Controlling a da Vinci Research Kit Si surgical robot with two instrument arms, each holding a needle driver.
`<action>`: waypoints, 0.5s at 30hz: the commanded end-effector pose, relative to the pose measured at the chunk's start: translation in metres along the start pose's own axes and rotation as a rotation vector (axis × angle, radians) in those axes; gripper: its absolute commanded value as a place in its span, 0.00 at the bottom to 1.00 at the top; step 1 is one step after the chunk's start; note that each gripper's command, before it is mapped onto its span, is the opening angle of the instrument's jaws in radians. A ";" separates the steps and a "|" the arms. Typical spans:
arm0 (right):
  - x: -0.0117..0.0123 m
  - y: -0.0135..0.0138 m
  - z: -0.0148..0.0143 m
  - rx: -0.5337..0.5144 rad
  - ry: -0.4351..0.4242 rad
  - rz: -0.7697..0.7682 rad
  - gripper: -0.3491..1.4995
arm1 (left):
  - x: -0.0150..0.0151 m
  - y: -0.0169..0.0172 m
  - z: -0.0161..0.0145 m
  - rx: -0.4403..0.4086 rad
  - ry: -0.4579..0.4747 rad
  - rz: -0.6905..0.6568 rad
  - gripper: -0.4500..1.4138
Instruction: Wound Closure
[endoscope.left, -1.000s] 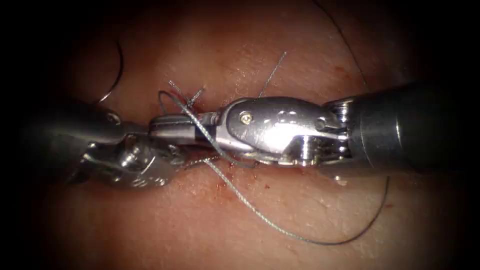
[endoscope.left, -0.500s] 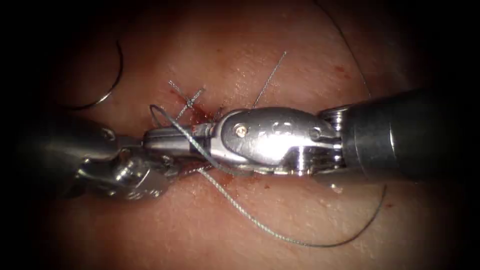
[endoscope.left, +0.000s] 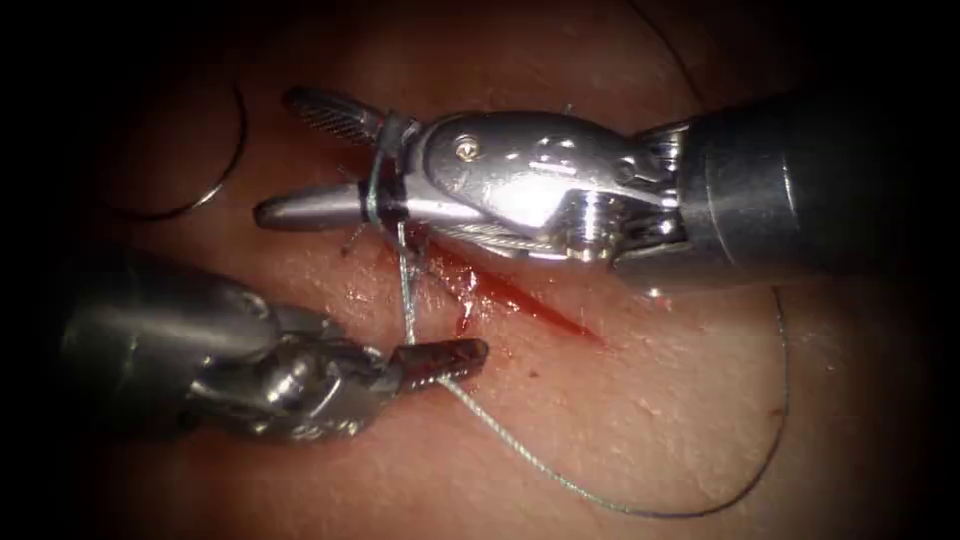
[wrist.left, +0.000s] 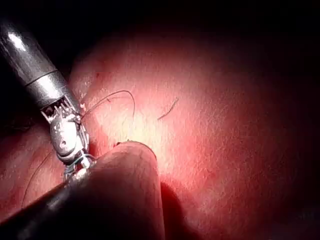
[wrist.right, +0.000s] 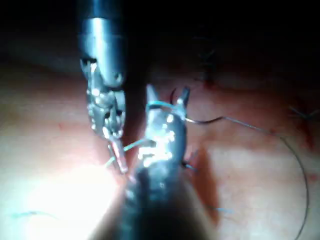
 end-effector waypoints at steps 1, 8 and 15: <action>-0.0003 -0.0002 0.0007 0.015 0.004 0.003 0.59 | 0.0003 0.0005 0.0006 0.000 0.001 -0.001 0.00; -0.0002 0.0007 0.0007 -0.008 0.014 0.007 0.57 | 0.0010 0.0006 0.0004 0.000 0.005 -0.001 0.00; -0.0027 0.0008 0.0001 -0.022 -0.008 -0.017 0.58 | 0.0019 0.0000 -0.0002 -0.001 0.009 0.006 0.00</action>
